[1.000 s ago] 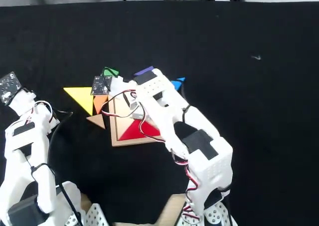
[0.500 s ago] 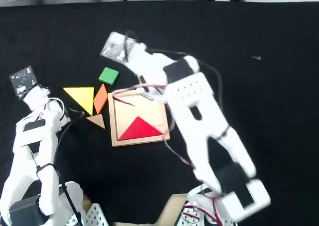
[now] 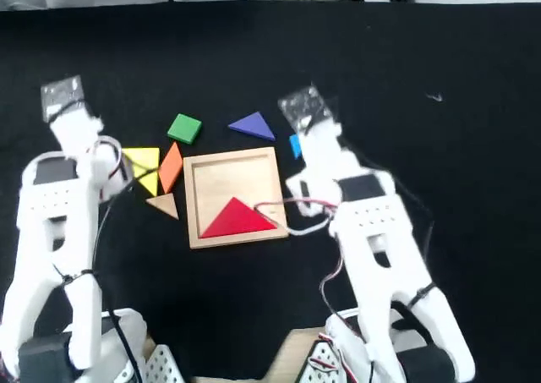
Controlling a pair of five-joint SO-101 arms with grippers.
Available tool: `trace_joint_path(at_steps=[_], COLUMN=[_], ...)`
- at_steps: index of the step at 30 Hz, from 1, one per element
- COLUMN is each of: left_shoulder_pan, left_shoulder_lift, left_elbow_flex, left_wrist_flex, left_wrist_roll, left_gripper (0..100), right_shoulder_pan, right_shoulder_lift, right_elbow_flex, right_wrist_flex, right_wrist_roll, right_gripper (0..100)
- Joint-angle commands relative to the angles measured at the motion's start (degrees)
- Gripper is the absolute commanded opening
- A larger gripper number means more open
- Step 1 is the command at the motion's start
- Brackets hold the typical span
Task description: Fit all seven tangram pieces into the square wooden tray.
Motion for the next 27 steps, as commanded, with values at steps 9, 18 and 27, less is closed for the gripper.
trace_joint_path(at_steps=[9,18,27], left_shoulder_pan=[8.92,5.41,5.23], left_shoulder_lift=[17.67,34.99,39.47], left_elbow_flex=[-20.53,-30.02,-33.10], left_wrist_flex=[4.66,5.19,4.04], left_wrist_roll=[32.26,34.64,34.64], left_gripper=[15,18,31], right_shoulder_pan=[0.97,0.88,0.88], right_shoulder_lift=[-2.15,-1.54,5.76], right_elbow_flex=[14.20,15.16,12.26], right_wrist_flex=[-19.60,-21.98,-24.09], right_wrist_roll=[-0.35,-0.18,-0.18], right_gripper=[1.1,1.1,1.1])
